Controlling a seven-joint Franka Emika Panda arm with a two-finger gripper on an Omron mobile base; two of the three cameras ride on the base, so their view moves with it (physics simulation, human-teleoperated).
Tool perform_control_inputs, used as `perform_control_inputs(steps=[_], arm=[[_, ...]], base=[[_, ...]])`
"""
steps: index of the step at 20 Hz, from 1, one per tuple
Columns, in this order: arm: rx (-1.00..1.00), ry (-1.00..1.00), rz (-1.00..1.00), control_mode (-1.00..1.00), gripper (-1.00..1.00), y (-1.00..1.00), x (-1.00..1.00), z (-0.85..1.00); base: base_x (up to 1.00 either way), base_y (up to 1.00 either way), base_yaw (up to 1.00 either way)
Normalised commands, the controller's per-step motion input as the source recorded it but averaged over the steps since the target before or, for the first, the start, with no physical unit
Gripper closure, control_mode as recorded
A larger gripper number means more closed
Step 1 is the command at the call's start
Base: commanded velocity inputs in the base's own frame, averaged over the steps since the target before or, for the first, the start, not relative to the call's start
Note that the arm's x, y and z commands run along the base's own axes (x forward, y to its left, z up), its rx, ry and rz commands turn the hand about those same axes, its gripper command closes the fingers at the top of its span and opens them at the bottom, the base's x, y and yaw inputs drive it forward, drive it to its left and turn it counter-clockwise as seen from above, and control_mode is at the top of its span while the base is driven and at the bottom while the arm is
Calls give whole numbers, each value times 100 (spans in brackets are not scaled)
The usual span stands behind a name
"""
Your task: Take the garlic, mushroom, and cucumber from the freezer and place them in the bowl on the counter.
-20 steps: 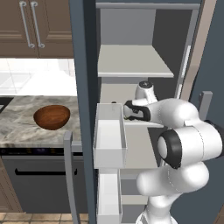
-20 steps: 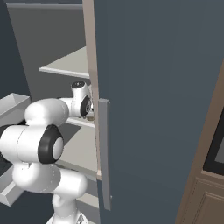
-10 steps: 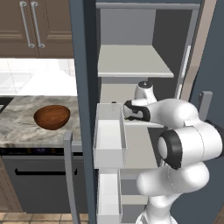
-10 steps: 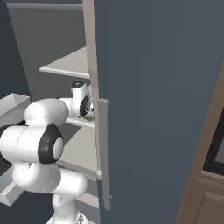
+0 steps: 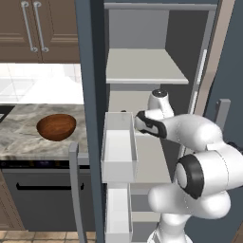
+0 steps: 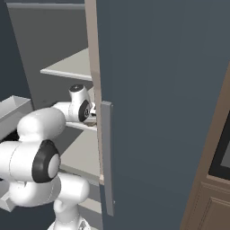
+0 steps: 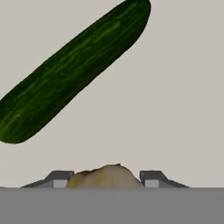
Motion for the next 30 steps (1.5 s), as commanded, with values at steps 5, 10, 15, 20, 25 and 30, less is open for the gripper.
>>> perform_control_inputs(steps=[5,10,15,20,25,30], arm=[[0,-9,3,-100,100,1,-83,14],[0,-4,2,-100,100,0,-86,61],[0,0,1,-100,100,0,-99,90],[0,0,0,-100,100,0,-100,84],[0,0,0,-100,100,1,-87,60],[0,-1,0,-100,100,2,-44,40]], base=[[0,0,0],[0,0,0],[0,0,0],[0,0,0],[0,0,0],[0,0,0]])
